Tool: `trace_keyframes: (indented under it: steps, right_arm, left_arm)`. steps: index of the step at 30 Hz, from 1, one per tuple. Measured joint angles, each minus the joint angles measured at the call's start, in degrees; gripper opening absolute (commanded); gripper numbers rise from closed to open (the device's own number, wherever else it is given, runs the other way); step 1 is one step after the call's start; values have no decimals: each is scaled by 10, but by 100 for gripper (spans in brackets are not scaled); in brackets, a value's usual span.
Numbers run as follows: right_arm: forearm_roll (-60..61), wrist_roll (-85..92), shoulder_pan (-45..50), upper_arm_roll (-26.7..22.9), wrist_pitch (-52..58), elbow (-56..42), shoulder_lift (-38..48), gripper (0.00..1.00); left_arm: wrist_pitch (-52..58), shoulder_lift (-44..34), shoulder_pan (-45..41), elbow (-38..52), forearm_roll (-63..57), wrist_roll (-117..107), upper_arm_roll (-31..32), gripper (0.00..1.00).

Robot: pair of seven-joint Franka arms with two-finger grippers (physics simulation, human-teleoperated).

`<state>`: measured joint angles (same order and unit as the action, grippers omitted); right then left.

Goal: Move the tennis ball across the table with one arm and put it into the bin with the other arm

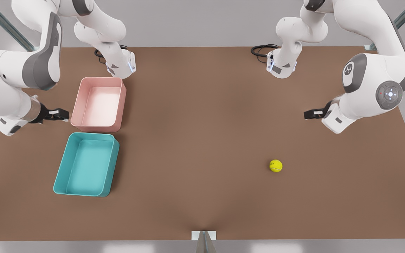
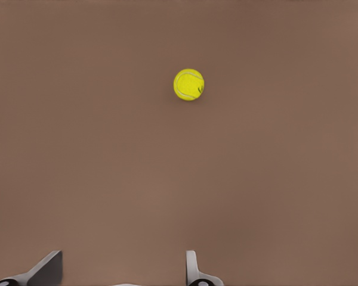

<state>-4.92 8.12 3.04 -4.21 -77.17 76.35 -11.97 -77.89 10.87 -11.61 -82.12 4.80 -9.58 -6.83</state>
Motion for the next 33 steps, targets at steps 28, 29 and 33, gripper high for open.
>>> trace_keyframes:
  steps: [28,29,33]
  right_arm:
    - [13,-40,14,0,-9,-1,-47,100]
    - [14,-41,14,0,-9,-1,-47,100]
    - [14,-43,14,0,-8,-1,-48,100]
  left_arm:
    - [-437,268,27,-86,-33,652,12,21]
    - [-441,267,27,-97,-34,674,14,21]
    - [-452,259,26,-138,-35,737,22,21]
